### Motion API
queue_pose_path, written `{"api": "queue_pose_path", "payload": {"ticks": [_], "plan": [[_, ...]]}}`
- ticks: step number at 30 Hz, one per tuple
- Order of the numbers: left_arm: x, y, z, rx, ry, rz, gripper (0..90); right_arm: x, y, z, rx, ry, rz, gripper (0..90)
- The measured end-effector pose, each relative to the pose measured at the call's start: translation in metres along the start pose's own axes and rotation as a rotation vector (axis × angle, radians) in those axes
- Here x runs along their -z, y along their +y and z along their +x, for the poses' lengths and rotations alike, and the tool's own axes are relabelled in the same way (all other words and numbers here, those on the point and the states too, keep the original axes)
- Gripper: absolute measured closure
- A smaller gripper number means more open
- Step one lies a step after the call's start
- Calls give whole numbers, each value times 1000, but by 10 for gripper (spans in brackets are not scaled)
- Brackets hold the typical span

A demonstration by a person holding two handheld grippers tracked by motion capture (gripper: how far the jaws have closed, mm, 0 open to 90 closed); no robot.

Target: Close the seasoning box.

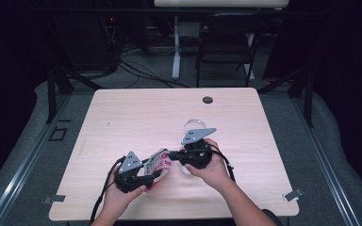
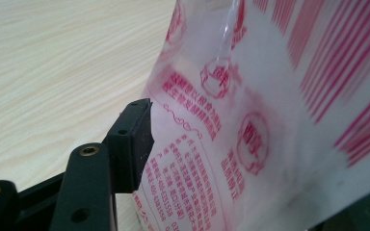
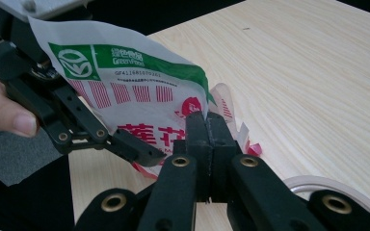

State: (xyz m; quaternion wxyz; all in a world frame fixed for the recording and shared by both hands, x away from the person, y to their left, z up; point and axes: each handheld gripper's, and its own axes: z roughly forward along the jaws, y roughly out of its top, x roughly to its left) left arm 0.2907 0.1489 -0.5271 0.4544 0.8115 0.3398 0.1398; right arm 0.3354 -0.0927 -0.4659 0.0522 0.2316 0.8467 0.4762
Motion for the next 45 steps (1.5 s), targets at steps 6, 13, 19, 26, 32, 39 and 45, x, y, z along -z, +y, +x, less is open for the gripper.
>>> {"api": "queue_pose_path", "payload": {"ticks": [6, 13, 19, 26, 32, 39, 45], "plan": [[-8, -10, 2, 33, -12, 4, 384, 1, -1, -1, 2, 1, 4, 900], [-15, -19, 8, 54, -12, -12, 343, 1, -2, 0, -4, 3, -3, 900], [-19, -24, 9, 54, 3, -10, 311, 1, -2, 0, -4, 3, -5, 900], [-23, -27, 12, 48, 0, 3, 298, 1, -3, 0, -1, 3, -7, 900], [-26, -31, 14, 60, 0, 4, 282, 0, -3, 0, -2, 5, -9, 900], [-31, -35, 14, 73, 21, -11, 248, 0, -3, 0, -4, 4, -11, 900], [-32, -36, 12, 82, 36, -13, 238, 1, -3, 0, -3, 5, -11, 900]]}}
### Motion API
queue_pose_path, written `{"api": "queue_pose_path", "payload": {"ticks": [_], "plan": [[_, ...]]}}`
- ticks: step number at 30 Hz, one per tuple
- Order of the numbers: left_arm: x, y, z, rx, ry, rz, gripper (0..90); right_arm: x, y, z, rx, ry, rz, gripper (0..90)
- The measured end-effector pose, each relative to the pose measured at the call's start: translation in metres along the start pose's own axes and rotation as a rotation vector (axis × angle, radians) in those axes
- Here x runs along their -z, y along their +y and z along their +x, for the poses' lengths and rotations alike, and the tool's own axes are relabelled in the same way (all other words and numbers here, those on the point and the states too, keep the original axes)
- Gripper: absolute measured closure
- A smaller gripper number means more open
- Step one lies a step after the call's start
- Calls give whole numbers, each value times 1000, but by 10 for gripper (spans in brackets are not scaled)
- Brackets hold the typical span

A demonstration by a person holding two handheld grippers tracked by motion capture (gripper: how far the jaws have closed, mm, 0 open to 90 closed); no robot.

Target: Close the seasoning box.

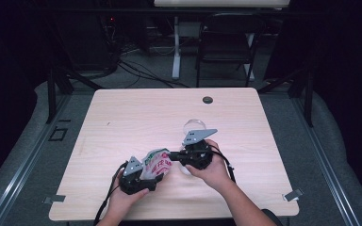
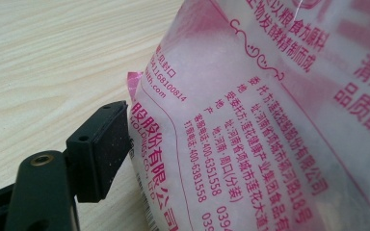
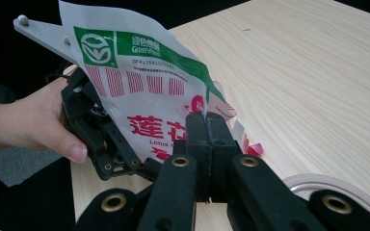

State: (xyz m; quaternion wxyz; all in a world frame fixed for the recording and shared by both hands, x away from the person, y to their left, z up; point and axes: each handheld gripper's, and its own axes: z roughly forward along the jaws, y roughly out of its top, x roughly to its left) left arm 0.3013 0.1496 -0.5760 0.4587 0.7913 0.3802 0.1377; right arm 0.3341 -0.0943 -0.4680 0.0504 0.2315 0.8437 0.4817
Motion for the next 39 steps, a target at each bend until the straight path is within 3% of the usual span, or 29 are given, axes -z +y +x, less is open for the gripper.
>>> {"api": "queue_pose_path", "payload": {"ticks": [5, 10, 29, 39], "plan": [[2, -1, -5, 35, 33, 30, 253, 0, 0, 0, 1, -1, 1, 900], [-2, -2, -6, 30, 46, 36, 241, 0, -1, -1, -3, -1, -1, 900], [-11, -4, 1, 23, 9, 65, 219, 0, -1, 0, 5, -3, 2, 900], [-12, -5, -1, 17, 19, 96, 227, 0, -1, -1, 1, -4, -1, 900]]}}
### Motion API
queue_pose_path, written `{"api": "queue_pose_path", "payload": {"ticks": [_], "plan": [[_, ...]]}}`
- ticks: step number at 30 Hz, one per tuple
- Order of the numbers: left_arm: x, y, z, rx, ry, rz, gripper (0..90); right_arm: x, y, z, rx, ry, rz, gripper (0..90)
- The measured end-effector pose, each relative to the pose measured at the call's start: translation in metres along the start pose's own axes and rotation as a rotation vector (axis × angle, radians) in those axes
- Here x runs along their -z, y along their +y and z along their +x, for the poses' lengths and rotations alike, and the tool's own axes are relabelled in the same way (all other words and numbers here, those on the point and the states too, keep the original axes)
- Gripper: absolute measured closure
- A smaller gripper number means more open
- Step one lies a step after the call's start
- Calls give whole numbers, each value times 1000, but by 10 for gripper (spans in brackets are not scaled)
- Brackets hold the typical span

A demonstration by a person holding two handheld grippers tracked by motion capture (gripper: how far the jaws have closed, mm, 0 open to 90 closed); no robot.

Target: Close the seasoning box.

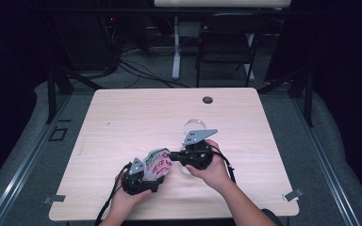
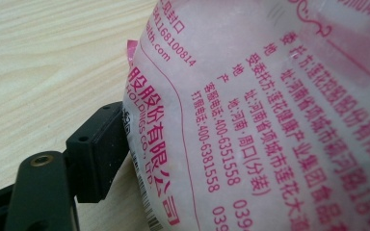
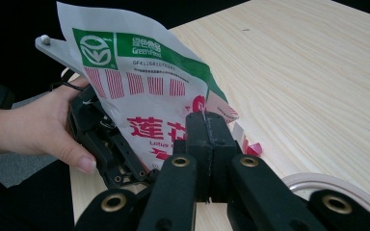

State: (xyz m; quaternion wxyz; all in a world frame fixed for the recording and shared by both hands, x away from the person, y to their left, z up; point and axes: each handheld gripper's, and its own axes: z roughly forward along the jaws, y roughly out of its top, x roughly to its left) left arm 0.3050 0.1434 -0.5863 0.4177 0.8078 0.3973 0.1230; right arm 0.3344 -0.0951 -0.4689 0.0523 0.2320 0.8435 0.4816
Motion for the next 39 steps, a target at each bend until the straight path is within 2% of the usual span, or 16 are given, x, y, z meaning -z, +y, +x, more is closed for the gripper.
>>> {"api": "queue_pose_path", "payload": {"ticks": [3, 10, 13, 14, 15, 22, 26, 39], "plan": [[-2, 1, 0, 4, -1, 32, 225, 0, 0, 0, 2, 0, 1, 900], [-5, 2, 0, 0, 4, 63, 231, -1, 0, 0, 3, 0, 2, 900], [-7, 3, -1, -24, 25, 62, 236, -1, 0, 0, 0, 0, 2, 900], [-8, 3, -2, -32, 43, 60, 237, -1, 0, 0, 3, -2, 5, 900], [-8, 4, -1, -35, 32, 69, 238, -1, 0, 0, 3, -2, 5, 900], [-10, 6, 0, -58, 35, 80, 242, -2, -1, 0, 1, -7, 6, 900], [-12, 6, -5, -103, 70, 96, 240, -2, -1, 0, -1, -9, 6, 900], [-12, 6, -5, -101, 73, 97, 232, -2, -1, 0, 0, -7, 4, 900]]}}
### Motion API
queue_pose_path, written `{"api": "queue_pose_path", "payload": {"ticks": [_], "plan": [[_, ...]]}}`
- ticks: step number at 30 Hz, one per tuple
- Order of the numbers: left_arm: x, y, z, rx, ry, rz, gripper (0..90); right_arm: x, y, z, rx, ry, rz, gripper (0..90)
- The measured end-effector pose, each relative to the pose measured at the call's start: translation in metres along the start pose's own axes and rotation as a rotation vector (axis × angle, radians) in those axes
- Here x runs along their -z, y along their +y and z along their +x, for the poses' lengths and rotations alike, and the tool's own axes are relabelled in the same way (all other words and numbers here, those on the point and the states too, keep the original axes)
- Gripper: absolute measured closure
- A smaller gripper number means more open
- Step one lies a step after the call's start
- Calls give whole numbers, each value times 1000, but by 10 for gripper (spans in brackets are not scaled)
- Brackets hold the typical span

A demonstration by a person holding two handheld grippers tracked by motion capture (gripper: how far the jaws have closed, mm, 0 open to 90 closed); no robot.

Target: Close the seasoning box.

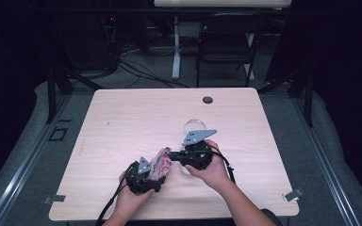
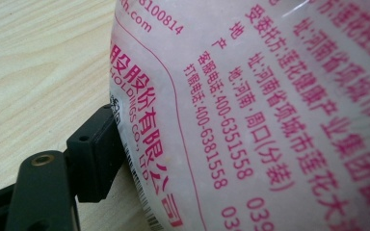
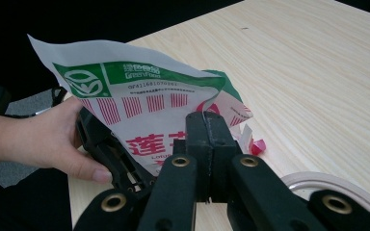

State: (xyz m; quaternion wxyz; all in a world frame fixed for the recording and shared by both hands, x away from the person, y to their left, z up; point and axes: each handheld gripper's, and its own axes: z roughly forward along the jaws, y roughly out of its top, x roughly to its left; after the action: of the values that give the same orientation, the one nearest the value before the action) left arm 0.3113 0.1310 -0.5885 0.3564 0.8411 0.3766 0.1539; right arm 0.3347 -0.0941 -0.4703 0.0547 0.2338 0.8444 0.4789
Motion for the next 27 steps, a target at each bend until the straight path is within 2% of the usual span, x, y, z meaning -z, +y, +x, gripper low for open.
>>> {"api": "queue_pose_path", "payload": {"ticks": [2, 7, 16, 19, 21, 27], "plan": [[0, 0, 0, -1, 1, 4, 230, 0, 0, 0, 0, 0, 0, 900], [-1, 1, -1, 1, -1, 16, 150, -1, 0, 0, 1, 1, 1, 900], [-1, 1, 0, 6, 5, 19, 150, -1, 0, 0, 1, 1, 0, 900], [-1, 1, 0, 10, 1, 10, 164, -1, 0, 0, 2, 1, -1, 900], [0, 0, 0, 5, -5, -2, 238, 0, 0, 0, 4, 2, 0, 900], [1, 0, 0, 10, 7, -6, 293, 0, 1, 0, 0, 2, -3, 900]]}}
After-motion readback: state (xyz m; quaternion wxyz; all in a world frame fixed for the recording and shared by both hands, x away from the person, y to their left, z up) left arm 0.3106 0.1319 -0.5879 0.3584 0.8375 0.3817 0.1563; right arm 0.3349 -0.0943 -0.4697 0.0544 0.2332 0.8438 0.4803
